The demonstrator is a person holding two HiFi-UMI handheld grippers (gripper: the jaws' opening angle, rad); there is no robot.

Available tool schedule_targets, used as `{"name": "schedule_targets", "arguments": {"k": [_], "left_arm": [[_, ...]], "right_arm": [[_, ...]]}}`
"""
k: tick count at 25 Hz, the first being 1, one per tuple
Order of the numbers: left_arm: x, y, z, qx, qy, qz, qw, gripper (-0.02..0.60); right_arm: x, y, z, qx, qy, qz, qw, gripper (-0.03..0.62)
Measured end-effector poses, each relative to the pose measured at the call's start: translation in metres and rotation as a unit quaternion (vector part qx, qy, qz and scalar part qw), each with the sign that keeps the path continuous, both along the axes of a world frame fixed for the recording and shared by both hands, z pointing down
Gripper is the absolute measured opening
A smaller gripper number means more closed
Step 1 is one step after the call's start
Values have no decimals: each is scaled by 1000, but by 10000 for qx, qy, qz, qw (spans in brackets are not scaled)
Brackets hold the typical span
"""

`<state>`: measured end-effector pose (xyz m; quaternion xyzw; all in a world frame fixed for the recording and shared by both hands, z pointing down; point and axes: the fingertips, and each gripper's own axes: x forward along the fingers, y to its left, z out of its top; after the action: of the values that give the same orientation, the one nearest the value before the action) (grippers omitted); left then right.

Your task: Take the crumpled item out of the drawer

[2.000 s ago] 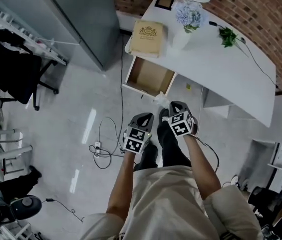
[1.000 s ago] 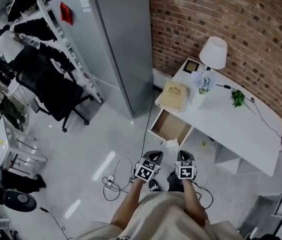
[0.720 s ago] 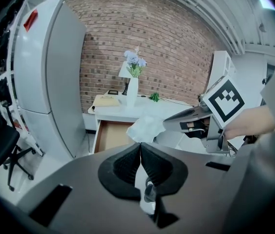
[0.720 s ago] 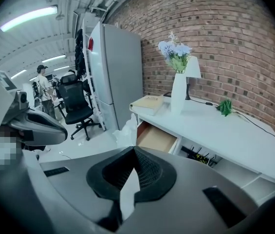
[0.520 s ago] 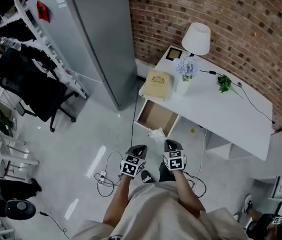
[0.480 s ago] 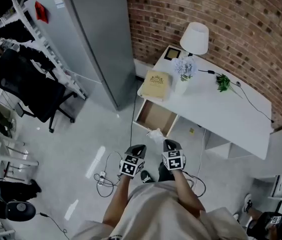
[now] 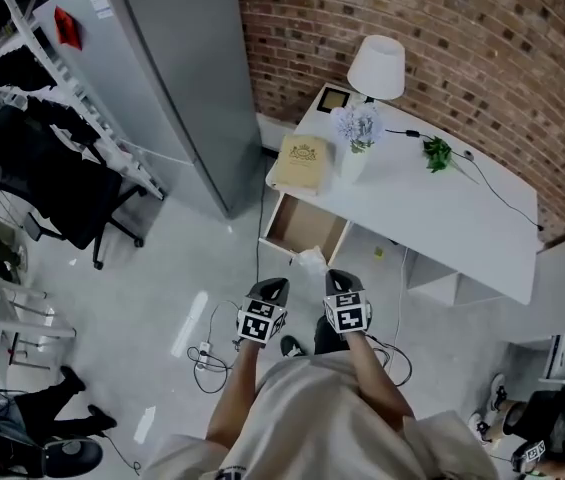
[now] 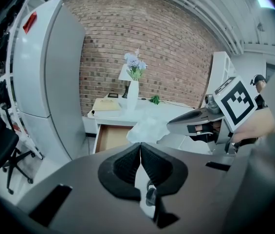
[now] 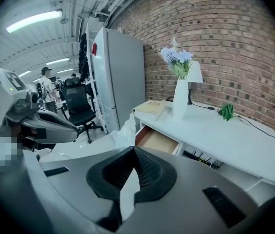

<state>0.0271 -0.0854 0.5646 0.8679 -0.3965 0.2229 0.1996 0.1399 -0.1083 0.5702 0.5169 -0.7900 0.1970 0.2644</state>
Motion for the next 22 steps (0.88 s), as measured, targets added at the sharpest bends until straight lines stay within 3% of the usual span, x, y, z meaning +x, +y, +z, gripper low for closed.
{"name": "schedule_targets", "arguments": {"k": [12,22], "left_arm": [[15,-3,-1,22,-74,155,9998,17],[3,-5,1,-21,-150,-97,9998,17]], "right_arm": [[20,4,-4,-13,-79,205,9998,25],[18,4,-4,-26,-128,136,9998,25]]}}
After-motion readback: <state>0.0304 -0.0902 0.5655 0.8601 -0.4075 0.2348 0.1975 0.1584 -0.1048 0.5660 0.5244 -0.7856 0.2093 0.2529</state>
